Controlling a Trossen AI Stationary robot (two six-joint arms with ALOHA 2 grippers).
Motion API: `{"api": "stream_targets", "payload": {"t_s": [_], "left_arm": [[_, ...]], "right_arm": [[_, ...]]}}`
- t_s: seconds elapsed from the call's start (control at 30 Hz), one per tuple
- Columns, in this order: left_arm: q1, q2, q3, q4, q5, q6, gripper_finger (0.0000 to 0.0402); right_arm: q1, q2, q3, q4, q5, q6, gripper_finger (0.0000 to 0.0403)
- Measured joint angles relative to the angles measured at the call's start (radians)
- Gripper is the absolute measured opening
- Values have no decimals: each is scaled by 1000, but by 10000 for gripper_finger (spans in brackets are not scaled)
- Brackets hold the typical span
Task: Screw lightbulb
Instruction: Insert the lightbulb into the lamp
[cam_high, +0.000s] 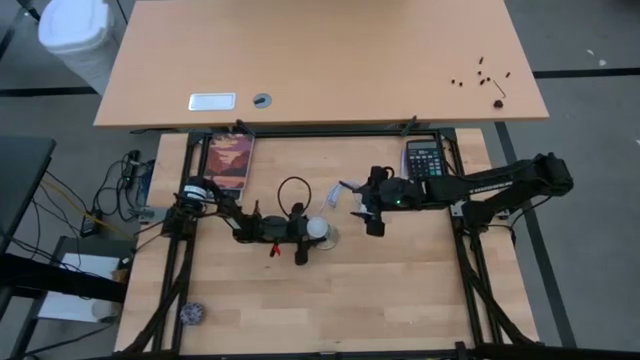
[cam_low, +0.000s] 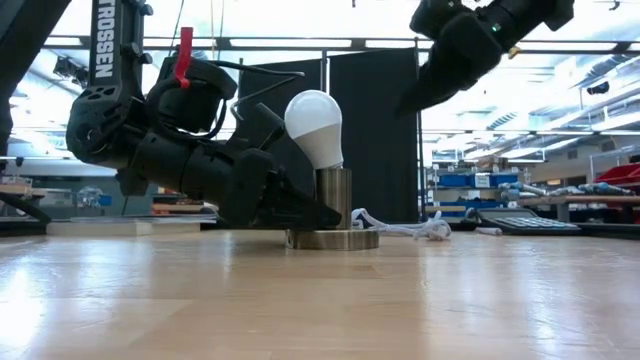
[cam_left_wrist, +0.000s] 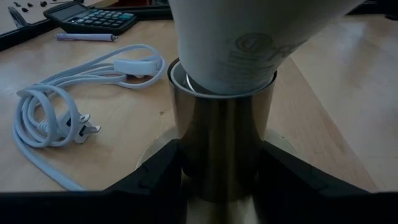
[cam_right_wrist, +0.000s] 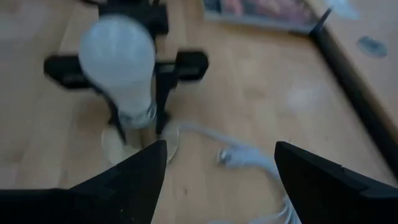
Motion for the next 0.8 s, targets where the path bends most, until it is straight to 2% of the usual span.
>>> {"api": "stream_targets", "payload": {"t_s": [0.8], "left_arm": [[-2, 0, 0, -2, 1, -52, 193]], "right_arm": [[-58, 0, -85, 24, -48, -50, 308]]}}
